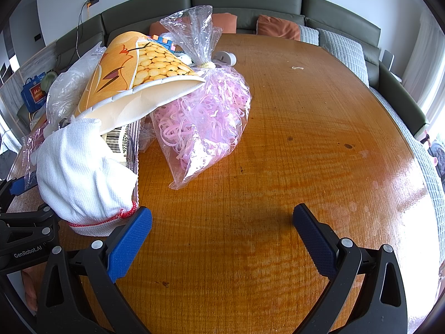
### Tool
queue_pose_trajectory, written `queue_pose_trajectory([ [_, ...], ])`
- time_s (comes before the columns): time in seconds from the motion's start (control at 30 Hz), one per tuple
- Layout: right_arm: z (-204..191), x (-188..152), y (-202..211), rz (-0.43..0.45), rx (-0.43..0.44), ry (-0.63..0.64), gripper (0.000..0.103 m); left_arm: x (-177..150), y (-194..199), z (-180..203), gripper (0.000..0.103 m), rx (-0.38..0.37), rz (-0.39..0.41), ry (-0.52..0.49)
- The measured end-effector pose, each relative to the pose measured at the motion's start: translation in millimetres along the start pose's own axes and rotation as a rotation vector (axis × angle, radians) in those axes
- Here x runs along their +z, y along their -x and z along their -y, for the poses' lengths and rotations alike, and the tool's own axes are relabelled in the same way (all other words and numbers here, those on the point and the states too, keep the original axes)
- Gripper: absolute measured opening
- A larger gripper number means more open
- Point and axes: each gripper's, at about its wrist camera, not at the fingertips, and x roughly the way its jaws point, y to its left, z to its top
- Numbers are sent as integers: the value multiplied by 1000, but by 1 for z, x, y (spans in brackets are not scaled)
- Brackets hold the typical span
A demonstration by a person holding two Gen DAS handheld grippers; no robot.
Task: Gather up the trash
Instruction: 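Grasp the clear plastic bag with the left tool while the right tool grasps the yellow snack bag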
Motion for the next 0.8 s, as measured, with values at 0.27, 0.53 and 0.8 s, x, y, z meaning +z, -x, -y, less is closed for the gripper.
queue_pose_trajectory([
  [0.27,0,11,21,-8,10,17,101,0,0,0,98,-4,0,-10],
  [0.53,12,47,54,-29,61,14,100,-2,33,-11,97,-61,39,-12],
  [0.8,-10,95,91,38,191,84,100,23,68,-46,97,-88,111,57],
])
